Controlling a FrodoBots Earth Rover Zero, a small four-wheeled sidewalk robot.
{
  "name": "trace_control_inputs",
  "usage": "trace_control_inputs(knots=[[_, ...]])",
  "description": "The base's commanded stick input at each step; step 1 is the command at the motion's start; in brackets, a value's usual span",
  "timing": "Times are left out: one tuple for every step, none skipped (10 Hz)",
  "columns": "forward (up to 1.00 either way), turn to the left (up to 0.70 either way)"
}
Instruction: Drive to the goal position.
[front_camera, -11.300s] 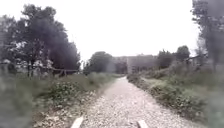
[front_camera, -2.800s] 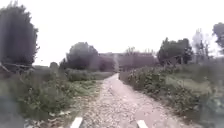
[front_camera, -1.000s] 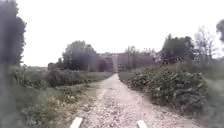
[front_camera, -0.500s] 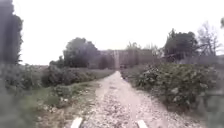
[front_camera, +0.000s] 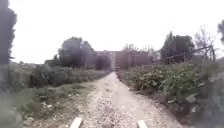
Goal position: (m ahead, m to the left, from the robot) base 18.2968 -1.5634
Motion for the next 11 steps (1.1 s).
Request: trace_control_inputs(knots=[[0.70, 0.00], [0.70, 0.00], [0.70, 0.00], [0.70, 0.00], [0.70, 0.00], [0.70, 0.00], [0.70, 0.00], [0.70, 0.00], [0.70, 0.00], [0.70, 0.00], [0.70, 0.00]])
